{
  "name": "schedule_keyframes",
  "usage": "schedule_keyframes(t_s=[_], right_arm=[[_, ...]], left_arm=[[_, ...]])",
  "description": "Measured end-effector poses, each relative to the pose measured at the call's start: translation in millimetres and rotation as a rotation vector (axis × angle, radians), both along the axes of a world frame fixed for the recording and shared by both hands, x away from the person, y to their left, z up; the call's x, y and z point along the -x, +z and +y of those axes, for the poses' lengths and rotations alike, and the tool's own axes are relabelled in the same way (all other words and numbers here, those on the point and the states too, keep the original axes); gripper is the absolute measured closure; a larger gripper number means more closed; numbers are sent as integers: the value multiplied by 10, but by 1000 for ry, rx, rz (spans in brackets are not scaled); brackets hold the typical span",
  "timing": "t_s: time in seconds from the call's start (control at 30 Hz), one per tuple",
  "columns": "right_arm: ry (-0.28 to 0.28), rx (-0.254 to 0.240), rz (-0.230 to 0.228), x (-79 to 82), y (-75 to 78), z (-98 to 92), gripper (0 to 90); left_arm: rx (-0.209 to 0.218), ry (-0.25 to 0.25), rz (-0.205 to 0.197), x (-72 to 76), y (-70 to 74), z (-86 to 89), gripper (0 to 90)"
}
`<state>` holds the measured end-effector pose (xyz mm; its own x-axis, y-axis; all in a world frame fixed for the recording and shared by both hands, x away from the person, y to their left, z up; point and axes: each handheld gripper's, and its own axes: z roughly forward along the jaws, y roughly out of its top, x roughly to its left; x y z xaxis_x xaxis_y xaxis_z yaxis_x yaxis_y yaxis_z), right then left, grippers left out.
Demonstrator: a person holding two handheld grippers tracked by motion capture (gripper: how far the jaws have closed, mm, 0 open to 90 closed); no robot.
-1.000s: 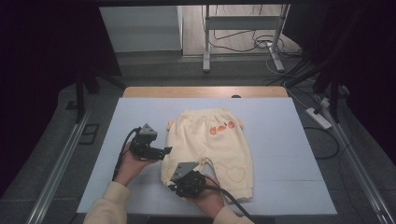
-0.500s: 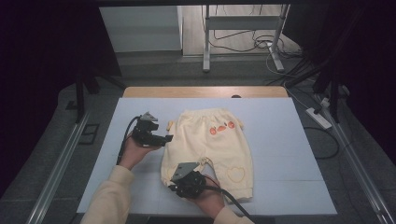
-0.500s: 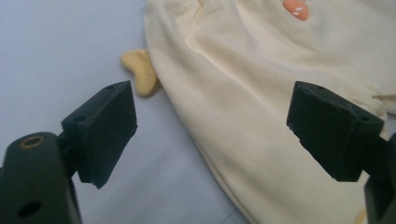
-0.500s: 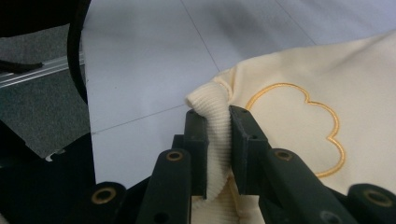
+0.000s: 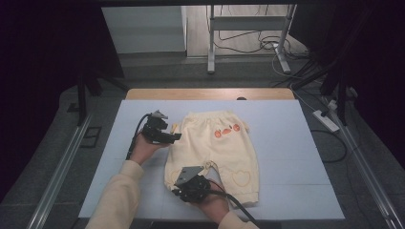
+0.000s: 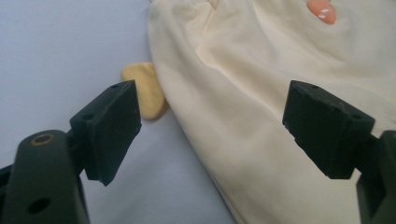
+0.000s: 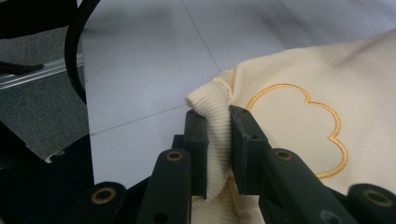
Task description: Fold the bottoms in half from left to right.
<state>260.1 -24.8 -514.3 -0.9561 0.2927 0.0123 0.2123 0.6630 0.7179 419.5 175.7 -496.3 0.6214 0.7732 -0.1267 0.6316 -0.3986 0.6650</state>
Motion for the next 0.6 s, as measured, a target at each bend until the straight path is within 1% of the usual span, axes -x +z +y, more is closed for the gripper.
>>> schedule_keyframes(t_s=[0.03, 0.17, 0.2, 0.27, 0.4, 0.5, 0.6], right_arm=[[-2, 0, 2, 1, -3, -8, 771], [-5, -5, 3, 3, -18, -8, 771], [1, 9, -5, 4, -17, -9, 771], [9, 6, -11, 7, -23, -6, 772], [18, 16, -9, 4, -23, 2, 772], [25, 19, -10, 0, -35, 0, 773], [24, 20, -13, 8, -37, 1, 773]], left_arm=[[-12, -5, 7, -30, -15, -13, 193], [-15, -1, 23, -64, -61, -25, 200], [-22, -2, 34, -86, -102, -31, 206], [-28, -3, 45, -109, -139, -39, 214], [-23, 1, 54, -147, -179, -51, 222], [-35, 8, 60, -192, -210, -86, 233], [-21, 16, 65, -232, -227, -110, 240]])
